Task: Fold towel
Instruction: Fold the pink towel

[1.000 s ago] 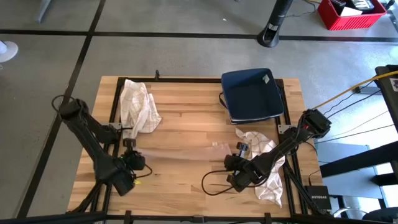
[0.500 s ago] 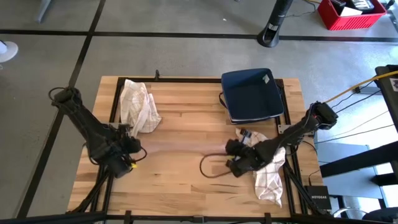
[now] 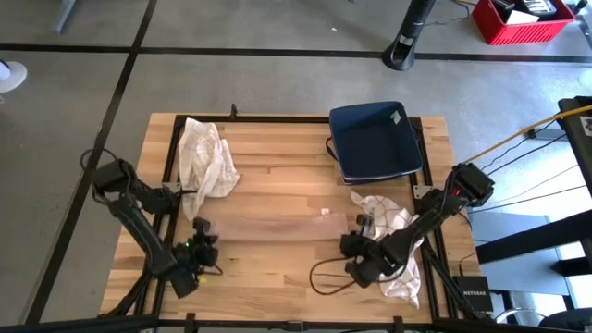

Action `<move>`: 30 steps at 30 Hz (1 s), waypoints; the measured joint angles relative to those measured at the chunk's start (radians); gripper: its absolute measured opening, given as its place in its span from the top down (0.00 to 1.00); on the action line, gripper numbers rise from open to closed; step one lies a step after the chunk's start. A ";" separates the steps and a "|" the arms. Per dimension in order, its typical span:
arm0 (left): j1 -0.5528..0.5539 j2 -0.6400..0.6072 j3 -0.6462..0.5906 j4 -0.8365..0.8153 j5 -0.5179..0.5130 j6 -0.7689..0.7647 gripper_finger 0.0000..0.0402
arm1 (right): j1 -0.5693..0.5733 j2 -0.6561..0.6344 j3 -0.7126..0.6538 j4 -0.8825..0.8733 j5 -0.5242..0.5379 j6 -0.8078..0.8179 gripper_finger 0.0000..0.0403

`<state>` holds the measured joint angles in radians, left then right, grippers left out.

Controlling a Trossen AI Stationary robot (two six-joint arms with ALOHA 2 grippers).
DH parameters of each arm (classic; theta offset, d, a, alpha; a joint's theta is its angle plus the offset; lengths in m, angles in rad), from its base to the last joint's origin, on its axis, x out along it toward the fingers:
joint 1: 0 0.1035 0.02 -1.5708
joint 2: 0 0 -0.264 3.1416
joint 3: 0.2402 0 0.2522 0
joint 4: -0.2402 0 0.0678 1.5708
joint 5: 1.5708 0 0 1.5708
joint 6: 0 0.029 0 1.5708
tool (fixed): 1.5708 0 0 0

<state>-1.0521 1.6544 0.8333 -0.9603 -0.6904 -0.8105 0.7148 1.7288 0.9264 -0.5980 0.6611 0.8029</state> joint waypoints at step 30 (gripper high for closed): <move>0.196 -0.029 0.239 -0.105 -0.034 0.570 1.00 | -0.002 0.017 -0.032 0.025 -0.031 0.068 0.99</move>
<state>-0.8557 1.6250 1.0722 -1.0652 -0.7246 -0.2410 0.7132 1.7458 0.8940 -0.5728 0.6299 0.8711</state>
